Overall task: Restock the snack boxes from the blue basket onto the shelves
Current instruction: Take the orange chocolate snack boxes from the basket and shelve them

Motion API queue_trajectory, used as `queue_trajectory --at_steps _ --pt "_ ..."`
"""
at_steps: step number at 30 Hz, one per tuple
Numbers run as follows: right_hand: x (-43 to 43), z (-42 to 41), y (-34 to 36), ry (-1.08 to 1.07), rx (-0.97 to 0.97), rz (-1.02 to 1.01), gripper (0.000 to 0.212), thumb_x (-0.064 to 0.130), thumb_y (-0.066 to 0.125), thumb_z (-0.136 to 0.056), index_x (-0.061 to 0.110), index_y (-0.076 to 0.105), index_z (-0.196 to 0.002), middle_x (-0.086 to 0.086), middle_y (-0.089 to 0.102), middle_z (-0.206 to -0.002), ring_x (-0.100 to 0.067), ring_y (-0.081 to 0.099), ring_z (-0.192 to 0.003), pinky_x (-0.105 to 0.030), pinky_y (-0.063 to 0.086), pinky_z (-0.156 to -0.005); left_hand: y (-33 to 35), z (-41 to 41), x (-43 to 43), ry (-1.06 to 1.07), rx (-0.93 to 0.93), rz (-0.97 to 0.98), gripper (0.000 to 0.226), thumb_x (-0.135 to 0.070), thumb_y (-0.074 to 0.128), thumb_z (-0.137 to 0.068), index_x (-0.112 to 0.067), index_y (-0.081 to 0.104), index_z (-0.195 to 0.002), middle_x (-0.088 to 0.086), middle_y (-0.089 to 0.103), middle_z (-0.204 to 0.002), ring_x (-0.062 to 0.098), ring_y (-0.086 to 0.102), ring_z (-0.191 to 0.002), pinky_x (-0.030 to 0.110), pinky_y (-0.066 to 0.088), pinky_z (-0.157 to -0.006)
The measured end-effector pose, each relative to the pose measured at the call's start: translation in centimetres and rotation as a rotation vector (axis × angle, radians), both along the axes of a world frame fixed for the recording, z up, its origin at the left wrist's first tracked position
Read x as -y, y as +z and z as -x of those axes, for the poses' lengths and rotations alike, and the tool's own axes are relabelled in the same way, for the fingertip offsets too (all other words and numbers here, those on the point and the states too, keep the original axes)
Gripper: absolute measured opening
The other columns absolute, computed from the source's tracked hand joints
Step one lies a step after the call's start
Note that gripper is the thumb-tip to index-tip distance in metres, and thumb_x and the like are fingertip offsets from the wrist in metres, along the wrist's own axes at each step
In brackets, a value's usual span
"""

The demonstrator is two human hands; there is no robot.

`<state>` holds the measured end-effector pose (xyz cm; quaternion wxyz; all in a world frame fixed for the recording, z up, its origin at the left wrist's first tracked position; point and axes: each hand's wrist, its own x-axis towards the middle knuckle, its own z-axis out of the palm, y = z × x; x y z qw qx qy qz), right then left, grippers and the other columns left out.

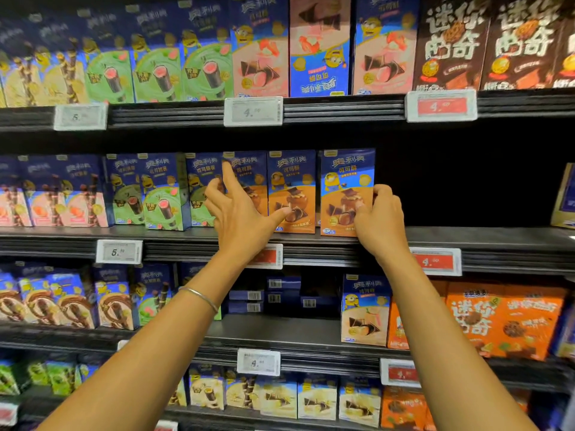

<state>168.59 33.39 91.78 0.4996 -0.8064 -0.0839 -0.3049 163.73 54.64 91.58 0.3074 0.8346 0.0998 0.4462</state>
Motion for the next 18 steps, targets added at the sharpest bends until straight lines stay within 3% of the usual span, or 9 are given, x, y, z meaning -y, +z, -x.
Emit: queue_trajectory --at_steps 4,7,14,18 --pt "-0.21 0.10 0.17 0.041 -0.068 0.070 0.041 0.002 0.054 -0.096 0.010 0.043 -0.135 -0.015 0.048 -0.136 -0.024 0.051 -0.113 -0.031 0.041 -0.080 -0.08 -0.45 0.04 0.031 -0.003 0.002 0.142 -0.059 0.093 -0.070 -0.014 -0.001 -0.168 0.022 0.017 -0.157 0.041 0.024 -0.141 0.054 0.042 -0.112" --pt "-0.37 0.13 0.29 0.088 -0.097 0.073 0.041 0.005 0.054 -0.099 0.011 0.038 -0.136 -0.013 0.052 -0.135 -0.027 0.054 -0.119 -0.033 0.044 -0.081 -0.13 -0.74 -0.04 0.050 0.003 0.006 0.141 -0.058 0.094 -0.070 -0.012 0.003 -0.167 0.022 0.020 -0.154 0.040 0.026 -0.138 0.051 0.040 -0.110" --pt "-0.70 -0.37 0.38 0.123 -0.089 0.083 0.039 0.014 0.057 -0.101 0.011 0.034 -0.133 -0.003 0.051 -0.118 -0.019 0.051 -0.101 -0.031 0.043 -0.074 -0.12 -0.97 -0.15 0.105 -0.020 0.020 0.139 -0.064 0.092 -0.066 -0.011 0.009 -0.164 0.023 0.016 -0.159 0.043 0.025 -0.142 0.056 0.041 -0.111" --pt "-0.88 -0.80 0.29 0.134 -0.105 0.096 0.038 0.016 0.057 -0.101 0.013 0.034 -0.132 0.001 0.049 -0.112 -0.017 0.054 -0.099 -0.021 0.041 -0.059 0.05 -1.09 -0.30 0.103 -0.043 0.025 0.138 -0.062 0.093 -0.068 -0.010 0.008 -0.164 0.024 0.020 -0.157 0.043 0.025 -0.141 0.054 0.041 -0.110"
